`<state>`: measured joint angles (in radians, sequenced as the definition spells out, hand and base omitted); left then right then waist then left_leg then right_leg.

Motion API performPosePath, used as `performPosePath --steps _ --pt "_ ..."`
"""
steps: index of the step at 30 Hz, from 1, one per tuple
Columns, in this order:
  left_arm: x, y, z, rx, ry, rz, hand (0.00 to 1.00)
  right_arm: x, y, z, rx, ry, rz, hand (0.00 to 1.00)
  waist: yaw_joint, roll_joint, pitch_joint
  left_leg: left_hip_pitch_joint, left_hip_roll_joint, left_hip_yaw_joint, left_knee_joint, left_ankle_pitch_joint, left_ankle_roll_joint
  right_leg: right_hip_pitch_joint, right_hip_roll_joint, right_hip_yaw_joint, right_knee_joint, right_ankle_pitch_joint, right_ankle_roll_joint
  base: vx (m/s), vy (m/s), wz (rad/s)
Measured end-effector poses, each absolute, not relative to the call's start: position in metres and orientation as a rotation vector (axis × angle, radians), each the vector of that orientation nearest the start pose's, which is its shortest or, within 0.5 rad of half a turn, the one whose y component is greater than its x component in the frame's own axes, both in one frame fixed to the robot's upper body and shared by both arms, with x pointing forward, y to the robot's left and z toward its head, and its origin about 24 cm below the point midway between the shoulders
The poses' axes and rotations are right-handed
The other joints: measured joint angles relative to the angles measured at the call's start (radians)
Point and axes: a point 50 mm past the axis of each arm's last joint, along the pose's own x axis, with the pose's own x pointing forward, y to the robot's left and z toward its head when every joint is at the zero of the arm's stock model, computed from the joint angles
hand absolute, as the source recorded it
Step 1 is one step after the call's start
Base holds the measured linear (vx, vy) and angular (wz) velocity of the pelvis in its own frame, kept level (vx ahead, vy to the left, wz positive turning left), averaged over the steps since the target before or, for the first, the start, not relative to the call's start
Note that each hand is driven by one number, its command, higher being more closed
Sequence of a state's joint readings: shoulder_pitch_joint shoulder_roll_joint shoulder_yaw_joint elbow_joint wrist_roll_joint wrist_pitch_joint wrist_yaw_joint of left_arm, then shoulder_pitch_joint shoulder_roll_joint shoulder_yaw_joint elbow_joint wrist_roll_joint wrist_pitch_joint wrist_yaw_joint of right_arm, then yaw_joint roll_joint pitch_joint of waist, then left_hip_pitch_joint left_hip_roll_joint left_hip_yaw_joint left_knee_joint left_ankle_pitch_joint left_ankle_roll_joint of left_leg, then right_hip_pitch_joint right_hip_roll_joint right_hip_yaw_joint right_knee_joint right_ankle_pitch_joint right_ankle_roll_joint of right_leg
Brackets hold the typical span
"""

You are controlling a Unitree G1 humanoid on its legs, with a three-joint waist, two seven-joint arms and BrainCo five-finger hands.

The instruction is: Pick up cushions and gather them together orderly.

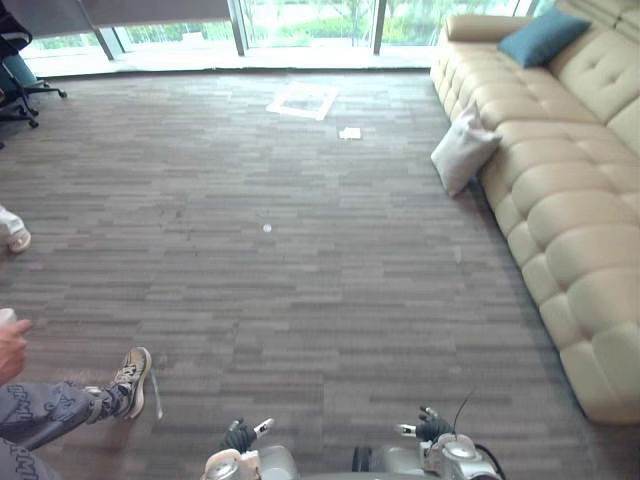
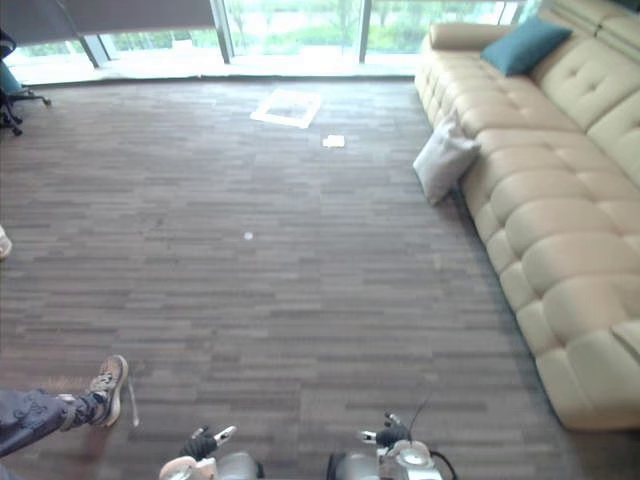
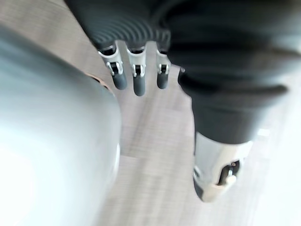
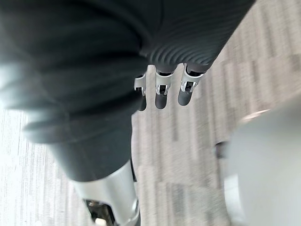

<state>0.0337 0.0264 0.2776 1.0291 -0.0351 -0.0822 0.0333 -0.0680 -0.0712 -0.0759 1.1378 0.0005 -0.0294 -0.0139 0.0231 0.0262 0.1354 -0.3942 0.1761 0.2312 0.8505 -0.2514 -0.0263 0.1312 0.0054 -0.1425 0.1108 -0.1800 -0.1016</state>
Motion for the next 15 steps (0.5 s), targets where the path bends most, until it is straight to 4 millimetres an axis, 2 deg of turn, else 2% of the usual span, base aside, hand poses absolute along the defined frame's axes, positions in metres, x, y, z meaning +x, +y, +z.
performPosePath --steps 1,2,3,4,5,6,7,8,9,10,11,12,13,15 --pt "0.120 0.197 -0.152 -0.133 0.963 0.331 0.00 0.138 -0.184 -0.154 -0.034 1.039 -0.106 0.00 0.007 0.005 0.001 -0.012 -0.007 0.008 -0.089 0.005 -0.007 0.017 -0.002 0.007 -0.014 0.000 0.000 0.70 0.118 -0.62" --pt "0.123 0.191 -0.151 -0.162 0.947 0.333 0.00 0.138 -0.185 -0.154 -0.035 1.039 -0.112 0.00 0.030 0.026 0.006 -0.032 -0.021 0.003 -0.353 0.056 -0.023 0.072 -0.007 0.035 -0.043 -0.003 0.004 0.71 0.204 -0.82" --pt "0.126 0.189 -0.150 -0.176 0.931 0.334 0.00 0.137 -0.183 -0.154 -0.036 1.040 -0.106 0.00 0.045 0.040 0.003 -0.037 -0.017 0.001 -0.539 0.121 -0.033 0.114 -0.005 0.073 -0.050 -0.022 0.034 0.86 0.269 -0.88" --pt "0.126 0.188 -0.150 -0.180 0.928 0.336 0.00 0.136 -0.183 -0.154 -0.037 1.039 -0.106 0.00 0.049 0.044 0.002 -0.043 -0.011 0.002 -0.573 0.127 -0.036 0.122 -0.003 0.087 -0.049 -0.033 0.045 0.74 0.339 -1.06" --pt "0.121 0.189 -0.151 -0.201 0.933 0.354 0.00 0.133 -0.176 -0.156 -0.020 1.045 -0.096 0.00 0.063 0.045 -0.016 -0.055 0.004 0.010 -0.515 0.220 -0.026 0.159 -0.011 0.136 -0.012 -0.087 0.037 0.74 0.367 -0.89" --pt "0.124 0.191 -0.149 -0.191 0.928 0.350 0.00 0.133 -0.168 -0.156 -0.006 1.043 -0.082 0.00 0.062 0.017 -0.027 -0.047 -0.001 0.039 -0.455 0.226 -0.008 0.119 -0.048 0.151 0.129 -0.100 0.057 0.88 0.473 -0.82" --pt "0.126 0.191 -0.149 -0.184 0.926 0.346 0.00 0.131 -0.165 -0.157 0.001 1.045 -0.078 0.00 0.061 0.004 -0.029 -0.028 -0.010 0.058 -0.445 0.221 0.011 0.074 -0.069 0.165 0.243 -0.093 0.067 0.86 0.456 -0.46" --pt "0.127 0.197 -0.148 -0.161 0.922 0.341 0.00 0.127 -0.159 -0.158 0.019 1.051 -0.074 0.00 0.061 -0.038 -0.037 0.017 -0.051 0.084 -0.447 0.190 0.056 -0.042 -0.120 0.189 0.516 -0.025 0.136 0.69 0.388 -0.09" --pt "0.128 0.200 -0.147 -0.134 0.925 0.330 0.00 0.130 -0.156 -0.156 0.030 1.030 -0.069 0.00 0.043 -0.065 -0.041 0.058 -0.101 0.088 -0.447 0.146 0.062 -0.144 -0.156 0.218 0.749 0.102 0.194 0.64 0.332 0.15" --pt "0.127 0.200 -0.148 -0.130 0.934 0.325 0.00 0.129 -0.156 -0.157 0.030 1.029 -0.067 0.00 0.028 -0.068 -0.041 0.084 -0.122 0.086 -0.447 0.123 0.065 -0.190 -0.168 0.219 0.845 0.140 0.220 0.65 0.297 0.38" --pt "0.127 0.196 -0.149 -0.135 0.942 0.320 0.00 0.130 -0.160 -0.156 0.027 1.019 -0.075 0.00 0.022 -0.071 -0.036 0.161 -0.153 0.085 -0.463 0.078 0.061 -0.250 -0.199 0.184 0.974 0.145 0.197 0.77 0.314 0.14" --pt "0.127 0.192 -0.150 -0.140 0.945 0.315 0.00 0.132 -0.165 -0.155 0.019 1.005 -0.082 0.00 0.027 -0.047 -0.023 0.259 -0.169 0.084 -0.504 0.047 0.062 -0.295 -0.215 0.130 1.024 0.110 0.140 0.65 0.237 -0.01" --pt "0.124 0.190 -0.151 -0.141 0.957 0.312 0.00 0.133 -0.167 -0.153 0.014 0.993 -0.085 0.00 0.024 -0.035 -0.025 0.302 -0.170 0.081 -0.528 0.034 0.061 -0.317 -0.212 0.102 1.026 0.089 0.127 0.62 0.189 -0.07" --pt "0.118 0.184 -0.155 -0.143 0.990 0.299 0.00 0.141 -0.175 -0.149 -0.005 0.952 -0.097 0.00 0.006 -0.011 -0.022 0.461 -0.173 0.054 -0.624 0.019 0.069 -0.407 -0.180 -0.032 0.903 -0.017 0.141 0.62 0.136 0.26"
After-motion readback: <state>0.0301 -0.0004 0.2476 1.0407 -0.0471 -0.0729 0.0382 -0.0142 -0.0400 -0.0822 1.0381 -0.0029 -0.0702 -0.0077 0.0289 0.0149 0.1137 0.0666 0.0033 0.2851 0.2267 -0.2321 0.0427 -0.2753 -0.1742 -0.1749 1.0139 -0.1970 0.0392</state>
